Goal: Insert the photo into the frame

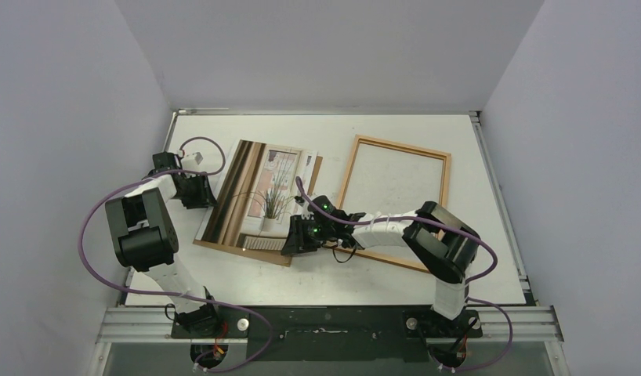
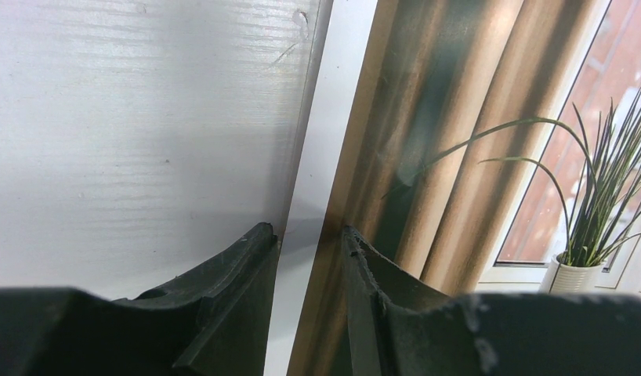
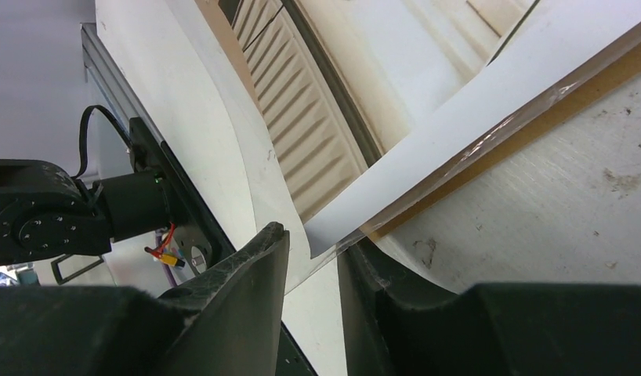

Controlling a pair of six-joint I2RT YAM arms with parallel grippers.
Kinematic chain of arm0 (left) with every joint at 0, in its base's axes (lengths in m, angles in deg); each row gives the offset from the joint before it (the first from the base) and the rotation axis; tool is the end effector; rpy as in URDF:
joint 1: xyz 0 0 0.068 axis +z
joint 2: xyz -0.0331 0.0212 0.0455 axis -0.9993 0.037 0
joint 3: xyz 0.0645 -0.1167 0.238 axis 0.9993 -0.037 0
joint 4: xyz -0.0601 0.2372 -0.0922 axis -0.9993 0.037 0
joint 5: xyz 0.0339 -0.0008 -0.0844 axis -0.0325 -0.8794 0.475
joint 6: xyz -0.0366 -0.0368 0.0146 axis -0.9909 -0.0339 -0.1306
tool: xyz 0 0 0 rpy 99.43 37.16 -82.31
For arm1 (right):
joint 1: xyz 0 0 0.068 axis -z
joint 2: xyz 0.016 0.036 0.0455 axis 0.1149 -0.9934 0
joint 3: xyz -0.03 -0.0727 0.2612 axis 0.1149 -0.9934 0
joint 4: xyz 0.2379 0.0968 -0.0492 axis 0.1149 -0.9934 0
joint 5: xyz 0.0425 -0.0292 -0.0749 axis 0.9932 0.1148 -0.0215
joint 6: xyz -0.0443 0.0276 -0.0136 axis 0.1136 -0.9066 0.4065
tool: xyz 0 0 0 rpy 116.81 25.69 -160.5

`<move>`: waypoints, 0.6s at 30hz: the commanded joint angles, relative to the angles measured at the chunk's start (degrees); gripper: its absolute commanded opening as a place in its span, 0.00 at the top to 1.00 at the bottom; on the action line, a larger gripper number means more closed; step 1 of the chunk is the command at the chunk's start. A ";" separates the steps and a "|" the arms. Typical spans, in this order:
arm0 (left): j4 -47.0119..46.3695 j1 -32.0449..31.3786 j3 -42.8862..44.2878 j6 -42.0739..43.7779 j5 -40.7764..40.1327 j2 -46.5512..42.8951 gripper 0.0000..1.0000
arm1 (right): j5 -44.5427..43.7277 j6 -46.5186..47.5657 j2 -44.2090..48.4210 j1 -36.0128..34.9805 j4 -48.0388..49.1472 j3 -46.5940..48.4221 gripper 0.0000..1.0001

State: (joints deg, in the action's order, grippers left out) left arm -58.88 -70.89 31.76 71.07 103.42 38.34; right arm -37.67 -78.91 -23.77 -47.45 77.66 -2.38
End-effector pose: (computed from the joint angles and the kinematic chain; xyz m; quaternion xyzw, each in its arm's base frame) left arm 0.3330 0.0879 0.1547 -0.0618 0.9592 -0.1442 0.2353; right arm 0.2046 0.3110 0.1473 -0.1407 0.8726 0.4605 0.0818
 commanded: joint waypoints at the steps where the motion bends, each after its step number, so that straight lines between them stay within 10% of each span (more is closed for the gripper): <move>1: 6.69 -0.73 -0.28 -1.61 4.06 1.31 0.66 | -1.84 1.45 3.44 -0.17 4.59 -0.07 0.71; 18: 9.84 -0.73 3.71 -2.11 3.88 0.43 0.66 | -3.85 2.74 9.69 -1.07 -0.91 3.68 0.93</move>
State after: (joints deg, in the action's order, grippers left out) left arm -55.01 -70.95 32.90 70.09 104.10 38.56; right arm -39.70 -77.49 -17.26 -48.19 75.50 -2.16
